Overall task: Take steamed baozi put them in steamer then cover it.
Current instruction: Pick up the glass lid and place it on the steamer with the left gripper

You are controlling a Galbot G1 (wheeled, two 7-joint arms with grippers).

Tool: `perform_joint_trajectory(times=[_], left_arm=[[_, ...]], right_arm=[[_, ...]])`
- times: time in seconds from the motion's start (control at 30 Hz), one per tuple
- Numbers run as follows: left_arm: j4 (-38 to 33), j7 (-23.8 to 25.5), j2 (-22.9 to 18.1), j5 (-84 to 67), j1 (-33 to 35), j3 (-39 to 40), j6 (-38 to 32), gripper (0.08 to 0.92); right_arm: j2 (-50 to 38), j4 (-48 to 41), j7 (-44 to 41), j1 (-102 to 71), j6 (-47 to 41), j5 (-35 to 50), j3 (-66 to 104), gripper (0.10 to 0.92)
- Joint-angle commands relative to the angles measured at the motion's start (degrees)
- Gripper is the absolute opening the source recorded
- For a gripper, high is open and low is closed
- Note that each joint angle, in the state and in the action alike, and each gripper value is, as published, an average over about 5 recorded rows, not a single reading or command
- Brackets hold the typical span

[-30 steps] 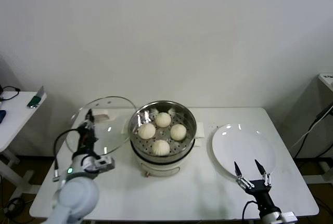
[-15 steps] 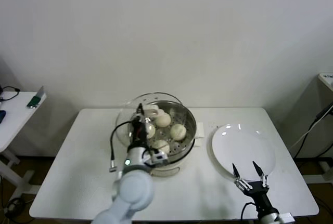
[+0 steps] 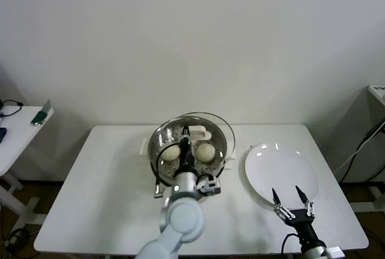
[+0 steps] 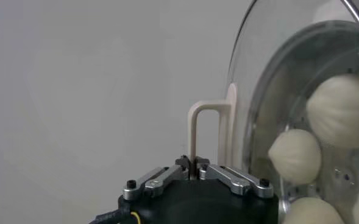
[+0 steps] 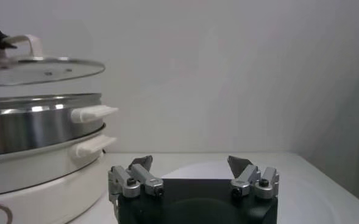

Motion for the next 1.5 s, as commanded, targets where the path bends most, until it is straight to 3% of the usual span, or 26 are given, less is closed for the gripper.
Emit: perform_joint_trajectory(times=[0.03, 0.97, 1.07, 1.27, 1.5], left_arm=[[3.42, 1.03, 0.17, 2.67, -0.73, 0.04, 1.84, 0.142], [4.87, -2.26, 0.55, -0.30, -0.56, -1.67, 1.55, 0.145], [2.08, -1.84, 1.86, -2.56, -0.05, -1.21, 1.66, 0.188], [-7.41, -3.34, 6.28, -15.15, 2.47, 0.27, 2.38, 0.355], [-17.53, -12.83, 11.23, -32.28, 10.25, -4.18, -4.45, 0.563]], right_arm=[[-0.06, -0.10, 0.14, -0.04, 0.35, 0.42, 0.25, 0.823], [1.39, 1.36, 2.29, -0.97, 1.48, -0.06, -0.24, 0.823], [1.08, 2.21, 4.24, -1.71, 0.42, -0.66, -0.67, 0.823], [0.07, 1.95, 5.32, -2.31, 1.06, -0.99, -1.19, 0.823], [0.43, 1.65, 5.67, -1.95, 1.02, -2.00, -1.41, 0.823]])
